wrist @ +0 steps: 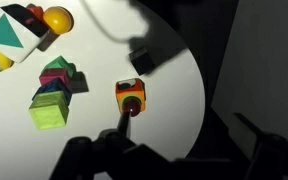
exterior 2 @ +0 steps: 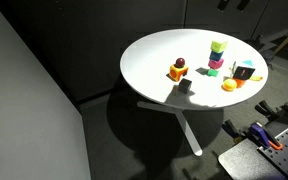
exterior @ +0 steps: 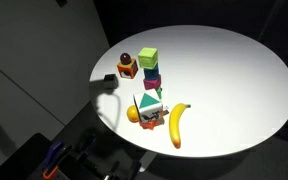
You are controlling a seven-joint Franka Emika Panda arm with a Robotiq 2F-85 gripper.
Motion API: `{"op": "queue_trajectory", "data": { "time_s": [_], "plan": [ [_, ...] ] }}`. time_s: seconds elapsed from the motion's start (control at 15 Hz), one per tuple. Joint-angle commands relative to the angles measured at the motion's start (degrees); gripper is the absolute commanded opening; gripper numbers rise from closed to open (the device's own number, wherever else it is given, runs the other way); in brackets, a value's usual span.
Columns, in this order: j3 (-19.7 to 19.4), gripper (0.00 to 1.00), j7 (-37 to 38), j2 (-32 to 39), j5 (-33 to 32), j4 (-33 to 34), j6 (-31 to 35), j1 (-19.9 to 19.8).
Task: Pick up the lime green block and put it on the gray block
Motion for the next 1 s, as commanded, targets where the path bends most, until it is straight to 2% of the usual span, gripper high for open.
{"op": "queue_trajectory", "data": {
  "time_s": [0.0, 0.33, 0.93],
  "plan": [
    [0.2, 1.0, -0.1, 0.0, 0.1, 0.1, -0.2, -0.2],
    [0.2, 1.0, -0.1, -0.1, 0.1, 0.2, -0.2, -0.2],
    [1.3, 1.0, 6.8, 1.9, -6.3, 1.7, -0.9, -5.3]
  ]
}}
